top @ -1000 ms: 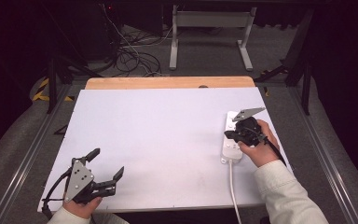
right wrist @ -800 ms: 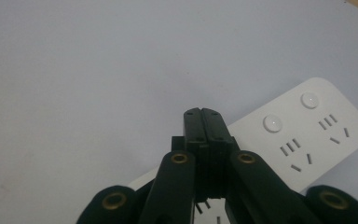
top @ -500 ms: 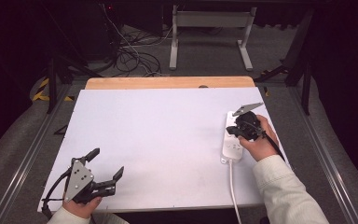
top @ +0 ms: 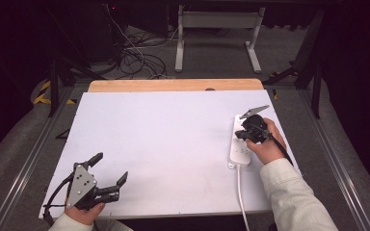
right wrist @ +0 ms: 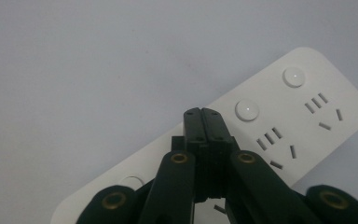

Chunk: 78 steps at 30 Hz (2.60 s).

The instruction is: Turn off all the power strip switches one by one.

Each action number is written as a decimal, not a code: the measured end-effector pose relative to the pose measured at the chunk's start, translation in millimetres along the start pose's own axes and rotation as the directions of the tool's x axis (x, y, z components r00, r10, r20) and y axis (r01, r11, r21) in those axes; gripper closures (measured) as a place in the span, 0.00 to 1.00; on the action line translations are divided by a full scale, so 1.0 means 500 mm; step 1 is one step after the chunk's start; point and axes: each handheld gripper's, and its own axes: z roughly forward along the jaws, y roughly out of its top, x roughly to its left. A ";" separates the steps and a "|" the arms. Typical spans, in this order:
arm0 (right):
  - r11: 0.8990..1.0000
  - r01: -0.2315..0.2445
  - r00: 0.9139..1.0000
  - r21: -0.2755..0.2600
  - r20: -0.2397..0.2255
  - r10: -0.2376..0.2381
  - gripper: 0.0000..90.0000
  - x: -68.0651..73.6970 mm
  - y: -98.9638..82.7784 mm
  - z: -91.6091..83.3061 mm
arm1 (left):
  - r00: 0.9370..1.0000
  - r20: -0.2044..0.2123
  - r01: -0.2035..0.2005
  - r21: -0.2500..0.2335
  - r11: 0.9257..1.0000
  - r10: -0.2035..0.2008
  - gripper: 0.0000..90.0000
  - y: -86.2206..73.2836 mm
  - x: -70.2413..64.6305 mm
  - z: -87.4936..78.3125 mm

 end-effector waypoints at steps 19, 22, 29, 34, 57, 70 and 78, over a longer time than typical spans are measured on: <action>1.000 0.013 1.000 0.024 0.002 -0.014 1.00 0.004 -0.005 0.014 | 1.000 -0.002 -0.005 0.002 1.000 0.005 0.10 0.000 0.000 0.000; 0.999 0.021 1.000 0.028 0.010 -0.021 1.00 0.007 -0.005 0.016 | 1.000 -0.002 -0.005 0.002 1.000 0.005 0.10 0.000 0.000 0.000; 0.999 0.015 1.000 0.029 0.013 -0.016 1.00 0.008 -0.006 0.018 | 1.000 -0.001 -0.004 0.002 1.000 0.004 0.10 0.000 0.000 0.000; 0.999 0.009 1.000 0.031 0.009 -0.009 1.00 0.008 -0.005 0.018 | 1.000 -0.001 -0.006 0.004 1.000 0.006 0.10 0.000 0.000 0.000; 0.999 0.014 0.999 -0.028 0.030 -0.013 1.00 0.014 0.008 -0.002 | 1.000 0.000 -0.006 0.001 1.000 0.006 0.10 0.001 0.001 -0.001; 0.990 -0.021 1.000 -0.137 0.009 0.023 1.00 0.006 0.018 -0.037 | 1.000 -0.002 -0.004 0.002 1.000 0.004 0.10 0.000 0.001 0.001; 0.989 -0.046 0.998 -0.141 0.028 0.051 1.00 -0.014 0.022 -0.024 | 1.000 0.000 -0.007 0.007 1.000 0.007 0.10 -0.001 0.001 0.002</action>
